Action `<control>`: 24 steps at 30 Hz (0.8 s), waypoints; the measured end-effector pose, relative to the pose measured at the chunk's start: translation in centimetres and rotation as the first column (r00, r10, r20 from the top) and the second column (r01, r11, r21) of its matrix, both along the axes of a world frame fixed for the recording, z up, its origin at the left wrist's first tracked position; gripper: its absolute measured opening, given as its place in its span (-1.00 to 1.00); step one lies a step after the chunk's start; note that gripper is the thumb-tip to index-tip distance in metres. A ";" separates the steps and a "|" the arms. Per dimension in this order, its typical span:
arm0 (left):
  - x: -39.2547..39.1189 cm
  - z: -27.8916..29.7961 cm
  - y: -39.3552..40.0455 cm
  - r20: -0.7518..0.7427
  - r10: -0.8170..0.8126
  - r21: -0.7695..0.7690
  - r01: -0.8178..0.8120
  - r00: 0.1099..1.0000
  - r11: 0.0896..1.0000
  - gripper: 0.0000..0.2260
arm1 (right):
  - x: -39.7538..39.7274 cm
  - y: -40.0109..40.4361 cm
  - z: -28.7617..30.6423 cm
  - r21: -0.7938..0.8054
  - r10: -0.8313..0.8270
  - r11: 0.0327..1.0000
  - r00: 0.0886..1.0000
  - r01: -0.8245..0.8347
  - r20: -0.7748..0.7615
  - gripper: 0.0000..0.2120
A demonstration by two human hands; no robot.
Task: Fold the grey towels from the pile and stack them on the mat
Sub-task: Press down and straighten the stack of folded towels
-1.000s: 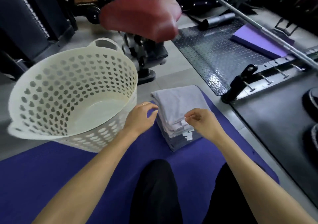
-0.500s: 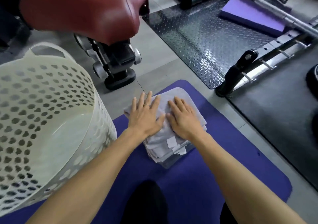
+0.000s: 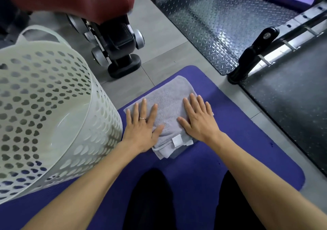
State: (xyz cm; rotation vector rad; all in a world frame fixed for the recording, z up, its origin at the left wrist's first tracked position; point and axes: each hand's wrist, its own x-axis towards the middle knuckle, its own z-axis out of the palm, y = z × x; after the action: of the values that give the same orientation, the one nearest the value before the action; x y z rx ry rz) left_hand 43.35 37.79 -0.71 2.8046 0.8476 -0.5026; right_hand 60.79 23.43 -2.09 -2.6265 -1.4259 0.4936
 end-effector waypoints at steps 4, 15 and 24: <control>-1.0 1.4 0.3 -0.093 -0.109 -0.015 0.108 0.990 0.994 -0.40 | -1.4 2.5 0.8 0.172 0.080 0.983 0.992 -0.063 -0.093 -0.31; 3.0 3.1 2.0 0.291 0.068 -0.001 -0.071 0.954 0.997 -0.60 | -3.2 0.4 -1.0 0.063 0.087 0.995 0.994 -0.082 -0.071 -0.17; -0.7 -2.2 1.2 0.268 -0.004 -0.007 0.007 0.963 1.000 -0.33 | -2.3 -1.1 -0.3 0.100 0.121 0.989 0.982 -0.107 -0.143 -0.03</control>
State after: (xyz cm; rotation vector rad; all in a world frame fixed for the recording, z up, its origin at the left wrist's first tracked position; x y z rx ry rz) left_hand 42.61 38.96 -2.92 2.7811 0.7772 -0.1197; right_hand 58.52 22.37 -2.37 -2.3922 -1.5190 0.6078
